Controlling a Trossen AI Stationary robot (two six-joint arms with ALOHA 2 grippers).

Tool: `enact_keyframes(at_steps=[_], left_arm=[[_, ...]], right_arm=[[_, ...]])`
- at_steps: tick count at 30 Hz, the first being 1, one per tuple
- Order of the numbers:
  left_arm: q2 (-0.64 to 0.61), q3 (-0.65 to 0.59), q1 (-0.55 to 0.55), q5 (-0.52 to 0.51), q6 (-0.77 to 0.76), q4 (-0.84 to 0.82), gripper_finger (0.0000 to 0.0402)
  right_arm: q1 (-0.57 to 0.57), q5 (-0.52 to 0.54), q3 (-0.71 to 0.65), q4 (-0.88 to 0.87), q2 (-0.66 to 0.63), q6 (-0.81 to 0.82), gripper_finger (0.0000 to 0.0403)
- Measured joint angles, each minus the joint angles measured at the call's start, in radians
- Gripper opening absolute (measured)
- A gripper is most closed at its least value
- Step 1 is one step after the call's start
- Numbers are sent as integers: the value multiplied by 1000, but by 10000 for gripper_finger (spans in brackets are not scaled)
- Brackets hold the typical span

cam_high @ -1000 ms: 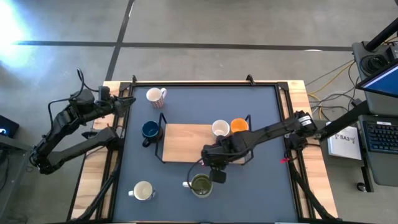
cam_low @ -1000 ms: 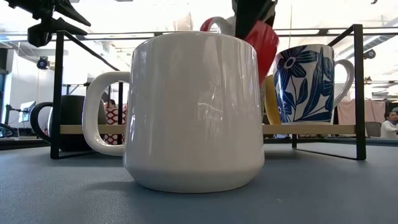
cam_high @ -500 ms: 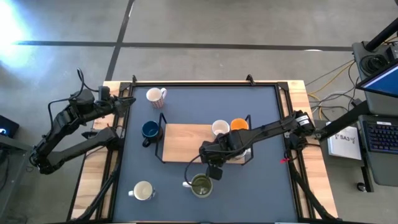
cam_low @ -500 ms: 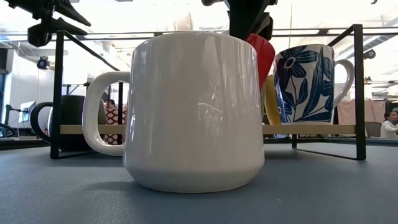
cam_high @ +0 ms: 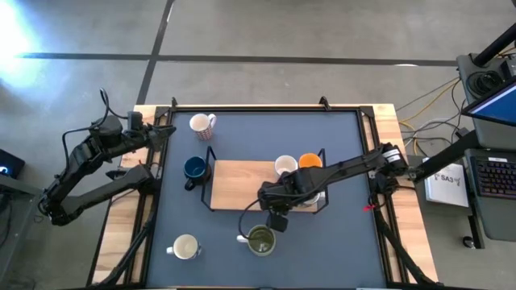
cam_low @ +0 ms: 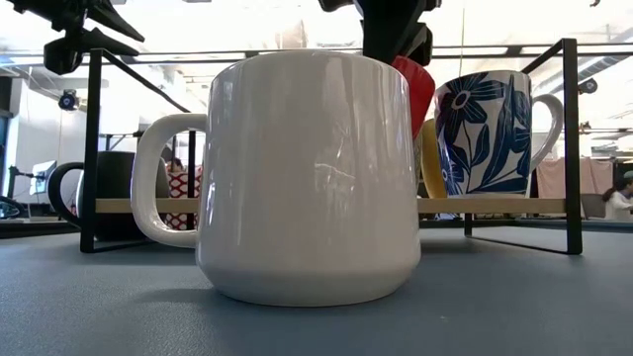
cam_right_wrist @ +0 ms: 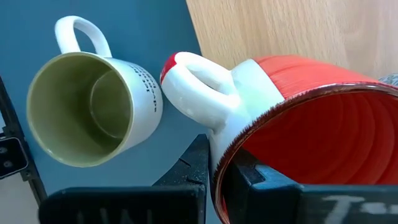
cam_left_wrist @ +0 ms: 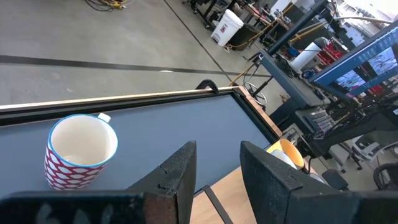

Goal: Place coffee mugs
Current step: Put the red mug on the shelf

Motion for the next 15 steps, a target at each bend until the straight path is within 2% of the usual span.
enact_keyframes(at_steps=[12, 15], left_arm=[[0, 0, 0, 0, 8, 0, 107], [0, 0, 0, 0, 8, 0, 107]], right_arm=[[-8, 16, -1, 4, 18, 7, 14], [-9, 16, -1, 8, 19, 14, 24]])
